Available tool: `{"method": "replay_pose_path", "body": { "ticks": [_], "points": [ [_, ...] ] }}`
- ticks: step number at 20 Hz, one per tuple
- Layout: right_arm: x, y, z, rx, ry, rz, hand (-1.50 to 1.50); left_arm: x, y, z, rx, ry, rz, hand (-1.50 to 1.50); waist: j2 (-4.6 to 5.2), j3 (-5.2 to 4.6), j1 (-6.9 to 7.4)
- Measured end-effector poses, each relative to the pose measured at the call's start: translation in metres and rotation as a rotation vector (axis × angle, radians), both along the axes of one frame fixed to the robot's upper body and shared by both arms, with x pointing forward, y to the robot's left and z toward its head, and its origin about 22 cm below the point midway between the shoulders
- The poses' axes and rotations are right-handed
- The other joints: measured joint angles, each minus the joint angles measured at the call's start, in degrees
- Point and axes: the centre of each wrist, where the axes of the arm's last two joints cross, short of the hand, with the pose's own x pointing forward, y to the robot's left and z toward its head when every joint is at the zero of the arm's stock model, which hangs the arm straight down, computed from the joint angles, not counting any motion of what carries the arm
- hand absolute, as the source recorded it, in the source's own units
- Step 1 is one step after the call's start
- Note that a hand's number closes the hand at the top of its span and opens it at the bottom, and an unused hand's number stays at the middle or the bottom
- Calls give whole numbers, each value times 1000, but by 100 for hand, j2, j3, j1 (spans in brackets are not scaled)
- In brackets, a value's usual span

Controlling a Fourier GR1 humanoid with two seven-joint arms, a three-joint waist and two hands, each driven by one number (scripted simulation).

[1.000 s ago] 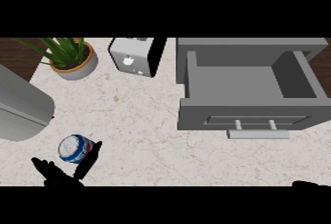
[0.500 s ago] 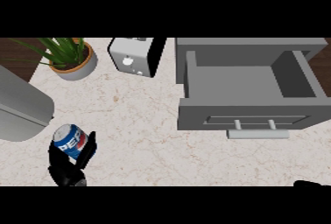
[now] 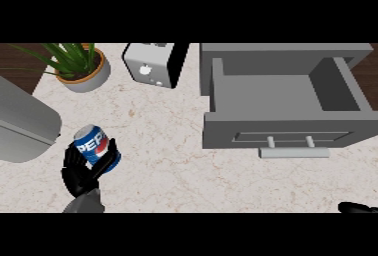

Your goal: Pick up the can, place it into the drawer and close the drawer

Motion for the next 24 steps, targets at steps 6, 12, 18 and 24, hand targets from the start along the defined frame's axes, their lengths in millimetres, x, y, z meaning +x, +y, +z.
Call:
{"method": "replay_pose_path", "body": {
  "ticks": [6,12,18,24],
  "points": [
    [6,7,2,0,-12,31,-150,39,-23,20,18,-35,-487,150,45,-11,-217],
    [1,5,5,-13,-20,5,-150,83,-47,44,-4,-84,-739,150,26,-7,-132],
    [-8,4,13,-19,-23,-18,-150,116,-72,86,26,-102,-868,150,-4,-2,-31],
    [-4,-1,11,-25,-24,-36,-150,145,-99,147,68,-131,-945,150,-15,0,11]
  ]
}}
